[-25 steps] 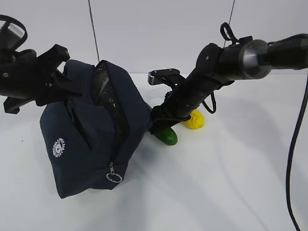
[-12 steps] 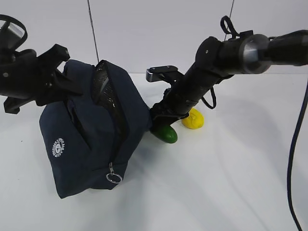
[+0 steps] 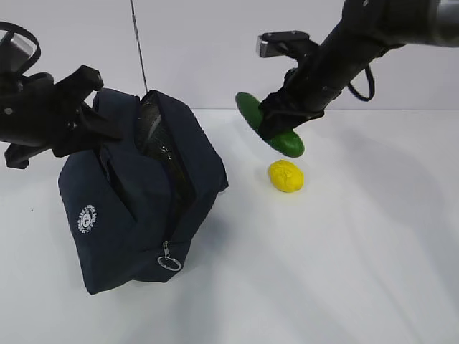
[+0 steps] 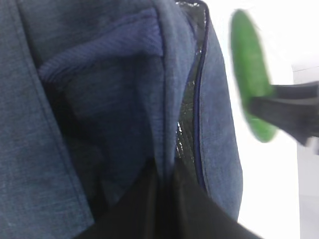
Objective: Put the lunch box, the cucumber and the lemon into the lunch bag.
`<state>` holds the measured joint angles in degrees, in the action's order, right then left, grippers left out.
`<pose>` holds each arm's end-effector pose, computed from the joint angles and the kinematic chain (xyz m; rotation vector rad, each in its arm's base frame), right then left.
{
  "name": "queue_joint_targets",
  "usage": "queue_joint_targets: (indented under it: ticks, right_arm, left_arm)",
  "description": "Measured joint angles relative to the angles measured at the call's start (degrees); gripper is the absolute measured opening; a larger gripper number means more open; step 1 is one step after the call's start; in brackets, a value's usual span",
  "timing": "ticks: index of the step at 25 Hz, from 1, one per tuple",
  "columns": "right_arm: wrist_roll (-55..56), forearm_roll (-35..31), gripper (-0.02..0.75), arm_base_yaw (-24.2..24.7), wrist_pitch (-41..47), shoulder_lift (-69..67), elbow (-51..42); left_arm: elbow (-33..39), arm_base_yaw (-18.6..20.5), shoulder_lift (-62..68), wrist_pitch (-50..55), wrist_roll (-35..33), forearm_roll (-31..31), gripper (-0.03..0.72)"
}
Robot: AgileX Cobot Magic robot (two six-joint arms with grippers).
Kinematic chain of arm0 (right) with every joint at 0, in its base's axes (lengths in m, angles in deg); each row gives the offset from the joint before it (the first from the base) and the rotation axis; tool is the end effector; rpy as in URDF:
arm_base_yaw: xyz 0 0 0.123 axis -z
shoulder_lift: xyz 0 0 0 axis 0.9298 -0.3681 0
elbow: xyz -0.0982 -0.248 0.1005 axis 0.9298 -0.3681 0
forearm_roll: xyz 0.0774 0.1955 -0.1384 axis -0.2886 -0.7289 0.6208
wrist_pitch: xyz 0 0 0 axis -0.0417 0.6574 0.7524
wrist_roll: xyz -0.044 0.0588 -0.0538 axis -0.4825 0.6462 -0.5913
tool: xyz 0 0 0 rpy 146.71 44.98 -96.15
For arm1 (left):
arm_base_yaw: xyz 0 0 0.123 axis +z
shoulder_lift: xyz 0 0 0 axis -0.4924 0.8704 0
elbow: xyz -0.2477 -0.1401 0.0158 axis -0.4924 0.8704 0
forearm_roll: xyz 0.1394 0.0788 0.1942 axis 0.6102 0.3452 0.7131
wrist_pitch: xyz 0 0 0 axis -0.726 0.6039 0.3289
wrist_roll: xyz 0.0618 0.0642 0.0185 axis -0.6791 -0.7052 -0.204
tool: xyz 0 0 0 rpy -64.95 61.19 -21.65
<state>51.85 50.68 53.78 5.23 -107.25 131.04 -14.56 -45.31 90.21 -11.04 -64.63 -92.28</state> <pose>0.4405 0.1435 0.2287 -0.7806 2.5273 0.4059 0.2858 -0.1178 0.2445 -0.3662 2.4085 -0.9618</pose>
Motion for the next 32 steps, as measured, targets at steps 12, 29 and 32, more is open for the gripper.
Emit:
queue_joint_targets:
  ticks: [12, 29, 32]
  right_arm:
    - [2.09, -13.0, 0.361, -0.94, 11.33, 9.81, 0.09]
    - [8.01, -12.92, 0.361, -16.01, 5.81, 6.86, 0.09]
    - [9.24, -10.65, 0.361, -16.01, 4.85, 5.44, 0.09]
  left_arm:
    - [0.0, 0.0, 0.0, -2.92, 0.0, 0.0, 0.007]
    - [0.0, 0.0, 0.2, -3.35, 0.0, 0.0, 0.007]
    - [0.0, 0.0, 0.2, -2.65, 0.0, 0.0, 0.007]
